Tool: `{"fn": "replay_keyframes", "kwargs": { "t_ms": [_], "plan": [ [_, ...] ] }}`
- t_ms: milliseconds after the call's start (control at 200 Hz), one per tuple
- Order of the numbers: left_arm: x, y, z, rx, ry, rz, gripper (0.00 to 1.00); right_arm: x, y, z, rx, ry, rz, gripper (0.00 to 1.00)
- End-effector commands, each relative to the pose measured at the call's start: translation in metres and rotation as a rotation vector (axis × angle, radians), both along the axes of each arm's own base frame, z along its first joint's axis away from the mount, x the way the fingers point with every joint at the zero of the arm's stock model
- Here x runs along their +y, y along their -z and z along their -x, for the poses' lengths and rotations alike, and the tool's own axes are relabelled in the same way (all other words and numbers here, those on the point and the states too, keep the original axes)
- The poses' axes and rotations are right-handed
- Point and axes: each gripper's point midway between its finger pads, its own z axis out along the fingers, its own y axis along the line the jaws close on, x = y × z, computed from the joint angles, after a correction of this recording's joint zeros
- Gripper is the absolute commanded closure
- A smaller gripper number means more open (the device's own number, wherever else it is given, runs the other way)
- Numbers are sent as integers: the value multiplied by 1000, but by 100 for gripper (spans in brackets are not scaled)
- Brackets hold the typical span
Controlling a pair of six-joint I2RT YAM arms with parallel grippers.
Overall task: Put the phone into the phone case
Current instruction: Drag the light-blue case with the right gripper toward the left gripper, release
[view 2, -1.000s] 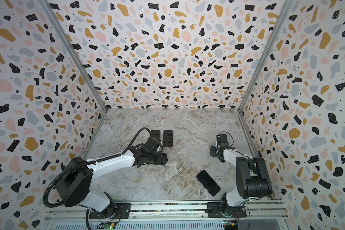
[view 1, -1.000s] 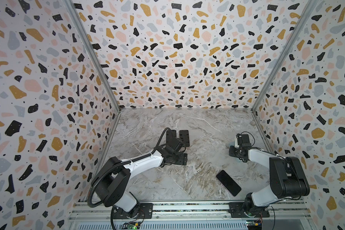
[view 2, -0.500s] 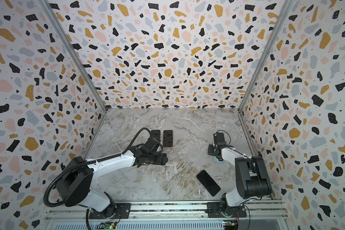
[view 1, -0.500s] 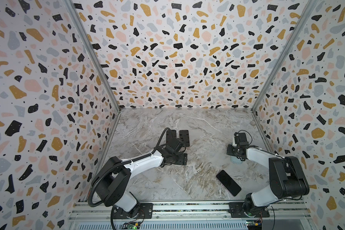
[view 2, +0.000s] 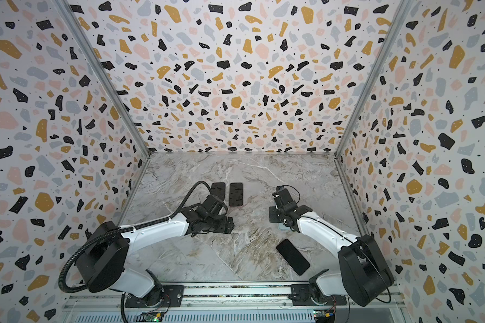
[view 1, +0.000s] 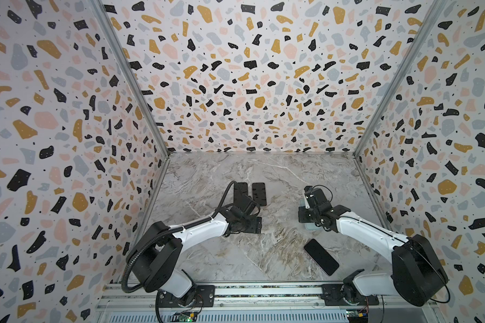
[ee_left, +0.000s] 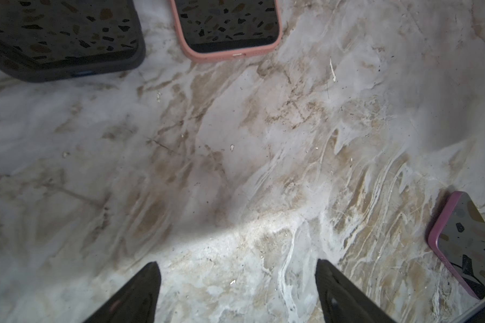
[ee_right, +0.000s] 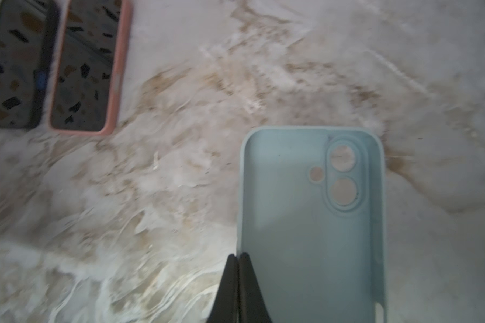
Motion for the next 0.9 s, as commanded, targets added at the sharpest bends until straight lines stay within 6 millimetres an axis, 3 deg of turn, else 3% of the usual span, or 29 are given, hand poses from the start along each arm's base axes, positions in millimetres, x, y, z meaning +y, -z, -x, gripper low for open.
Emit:
{"fn": "replay_keyframes", "kwargs": {
  "t_ms": [0,195,370,606,896],
  "plan": [
    [5,0,0,-9,-28,10,13,25,2,27,63,0,-47,97],
    [14,3,6,-13,-49,7,14,85,9,51,98,-62,-172,96],
    [21,8,12,-9,-64,8,14,113,22,56,115,-82,-228,93],
    [27,12,15,-12,-80,-1,13,119,38,62,148,-98,-235,88],
    [28,9,17,-16,-88,12,14,119,27,65,131,-134,-241,72]
  ]
}}
